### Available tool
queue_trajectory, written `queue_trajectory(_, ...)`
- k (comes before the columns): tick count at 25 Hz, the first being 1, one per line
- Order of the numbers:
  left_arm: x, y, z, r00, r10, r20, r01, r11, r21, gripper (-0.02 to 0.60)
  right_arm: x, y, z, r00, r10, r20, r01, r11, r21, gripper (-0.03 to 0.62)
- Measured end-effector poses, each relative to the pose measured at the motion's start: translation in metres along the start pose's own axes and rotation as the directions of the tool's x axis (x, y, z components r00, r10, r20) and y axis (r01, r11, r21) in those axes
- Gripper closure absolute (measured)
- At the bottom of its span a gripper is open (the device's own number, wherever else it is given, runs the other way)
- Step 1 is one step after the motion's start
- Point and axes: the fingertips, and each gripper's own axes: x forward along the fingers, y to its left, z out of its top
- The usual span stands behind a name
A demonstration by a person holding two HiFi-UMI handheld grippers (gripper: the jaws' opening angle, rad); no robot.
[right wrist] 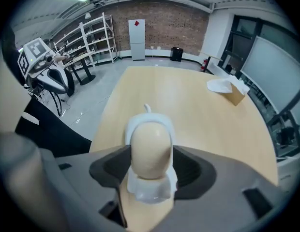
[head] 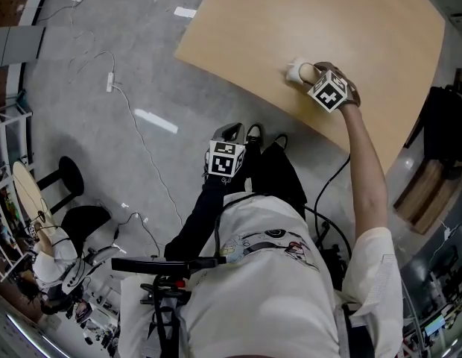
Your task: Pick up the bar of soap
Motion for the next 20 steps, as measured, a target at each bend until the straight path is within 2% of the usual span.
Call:
queue_trajectory(4, -0.002, 0.001, -0.005, 1.000, 0.000, -0.004, 0.000, 1.000, 0.001, 0.577, 0.002, 0.002, 0.000, 0.999, 0.034, -0.013, -0.034, 0.999, -0.017, 0.341)
queue_trajectory(9, -0.002, 0.002, -0.005, 1.000, -0.007, -0.001, 0.007, 1.000, 0.016, 0.577, 0.003, 0.003, 0.000, 1.000, 0.023, -0.009, -0.023, 1.000, -0.021, 0.341)
queue_trajectory(15, -0.012, 0.002, 0.004, 1.000, -0.016, 0.014, 0.015, 0.999, 0.030, 0.577, -0.015, 0.001, 0.008, 0.999, -0.040, 0.032, 0.040, 0.999, 0.002, 0.341)
queue_trajectory(20, -0.015, -0.005, 0.022, 0.998, -0.037, 0.058, 0.033, 0.997, 0.065, 0.577, -0.053, 0.000, 0.022, 0.979, -0.158, 0.129, 0.148, 0.986, 0.079, 0.341)
